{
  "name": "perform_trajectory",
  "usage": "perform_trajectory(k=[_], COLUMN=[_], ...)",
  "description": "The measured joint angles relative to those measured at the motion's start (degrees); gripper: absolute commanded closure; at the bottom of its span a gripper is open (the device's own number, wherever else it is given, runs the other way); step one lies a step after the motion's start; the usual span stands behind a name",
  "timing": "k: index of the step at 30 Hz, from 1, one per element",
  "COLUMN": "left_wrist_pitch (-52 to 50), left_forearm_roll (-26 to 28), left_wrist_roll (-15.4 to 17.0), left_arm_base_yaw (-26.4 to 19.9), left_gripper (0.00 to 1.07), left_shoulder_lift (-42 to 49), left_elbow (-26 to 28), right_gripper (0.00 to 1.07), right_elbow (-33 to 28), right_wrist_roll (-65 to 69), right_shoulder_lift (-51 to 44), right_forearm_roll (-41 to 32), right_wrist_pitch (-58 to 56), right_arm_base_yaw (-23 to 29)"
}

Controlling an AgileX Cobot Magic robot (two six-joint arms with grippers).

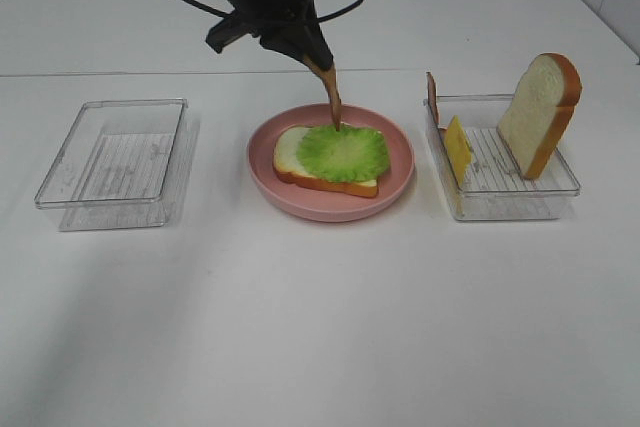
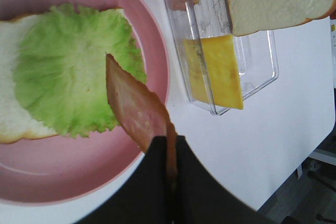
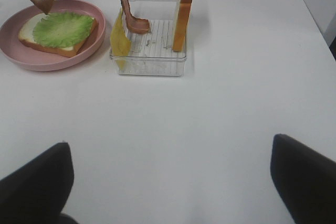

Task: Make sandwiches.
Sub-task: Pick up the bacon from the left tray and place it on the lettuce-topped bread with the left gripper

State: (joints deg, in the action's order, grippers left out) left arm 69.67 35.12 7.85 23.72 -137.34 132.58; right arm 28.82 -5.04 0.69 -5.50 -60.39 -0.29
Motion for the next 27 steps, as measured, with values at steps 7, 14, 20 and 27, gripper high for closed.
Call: perform_trajectory(k=[7,14,20,27], left_wrist_pitch=[0.0,-0.52,-0.74,-0.74], left_forearm_roll=[4.64,5.79,6.07,7.62], left_wrist_roll=[0.4,0.46,0.46,-0.52], left_arm_base_yaw=[2.12,2.64,2.64,2.64], left_gripper=[1.07,1.07,1.07,1.07], left_shoulder_lift=[-6.07,-8.31,-9.74,-10.03], left_elbow=[4.98,5.16,5.16,5.16], right_gripper=[0.1,0.1,0.1,0.1], right_elbow=[0.0,0.0,0.0,0.0], right_wrist_roll=[0.0,0.0,0.0,0.0], right_shoulder_lift=[0.0,0.0,0.0,0.0], right_forearm_roll=[0.0,0.0,0.0,0.0], right_wrist_pitch=[0.0,0.0,0.0,0.0], right_arm_base_yaw=[0.0,0.0,0.0,0.0])
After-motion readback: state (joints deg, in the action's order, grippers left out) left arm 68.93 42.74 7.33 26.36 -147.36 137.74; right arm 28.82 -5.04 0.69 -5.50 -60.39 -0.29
